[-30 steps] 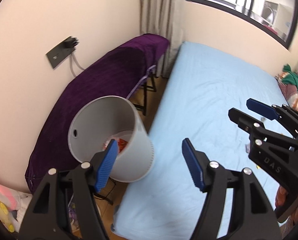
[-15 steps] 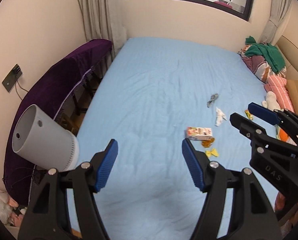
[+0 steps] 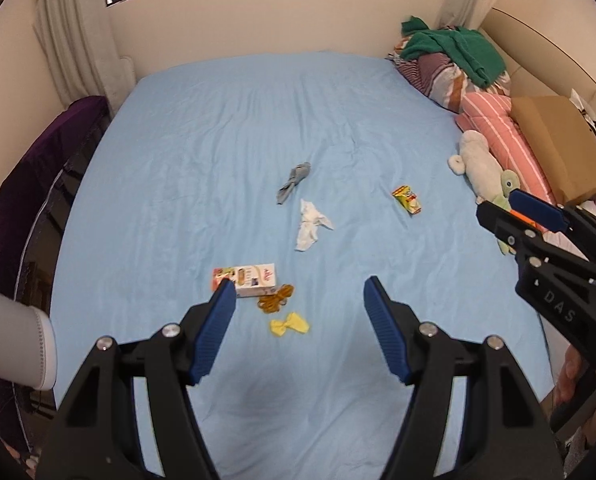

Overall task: Collect trash
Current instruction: 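Move both open tools back over the bed, then grasp the yellow Lipo chips bag with the right tool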

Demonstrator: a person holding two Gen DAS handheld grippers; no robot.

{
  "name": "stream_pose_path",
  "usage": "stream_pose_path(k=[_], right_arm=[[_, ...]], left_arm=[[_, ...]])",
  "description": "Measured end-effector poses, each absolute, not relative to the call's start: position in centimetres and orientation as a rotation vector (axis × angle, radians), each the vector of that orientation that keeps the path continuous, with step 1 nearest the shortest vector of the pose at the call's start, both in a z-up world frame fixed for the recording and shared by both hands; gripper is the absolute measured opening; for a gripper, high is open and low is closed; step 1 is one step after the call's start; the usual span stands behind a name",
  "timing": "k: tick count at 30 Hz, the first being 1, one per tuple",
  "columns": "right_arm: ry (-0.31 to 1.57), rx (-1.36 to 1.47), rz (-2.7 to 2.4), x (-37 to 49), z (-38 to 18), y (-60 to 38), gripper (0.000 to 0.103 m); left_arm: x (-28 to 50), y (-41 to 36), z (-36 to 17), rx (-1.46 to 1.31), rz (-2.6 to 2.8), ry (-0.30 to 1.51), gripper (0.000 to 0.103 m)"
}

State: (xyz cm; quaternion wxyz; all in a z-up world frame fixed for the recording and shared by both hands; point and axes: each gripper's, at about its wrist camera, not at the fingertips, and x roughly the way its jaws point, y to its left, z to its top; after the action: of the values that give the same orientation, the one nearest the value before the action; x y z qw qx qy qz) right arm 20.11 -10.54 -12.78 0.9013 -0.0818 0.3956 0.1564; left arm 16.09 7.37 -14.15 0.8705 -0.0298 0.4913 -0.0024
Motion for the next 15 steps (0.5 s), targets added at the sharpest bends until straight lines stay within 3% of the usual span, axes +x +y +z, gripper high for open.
stream_pose_path(k=[15], right_arm=[[0.833,-0.106,0.145,34.9,-28.1,-20.1,0.045]], left_arm=[[32.8,-1.8,-29.6,0.012,-0.151,1.113,0.067]])
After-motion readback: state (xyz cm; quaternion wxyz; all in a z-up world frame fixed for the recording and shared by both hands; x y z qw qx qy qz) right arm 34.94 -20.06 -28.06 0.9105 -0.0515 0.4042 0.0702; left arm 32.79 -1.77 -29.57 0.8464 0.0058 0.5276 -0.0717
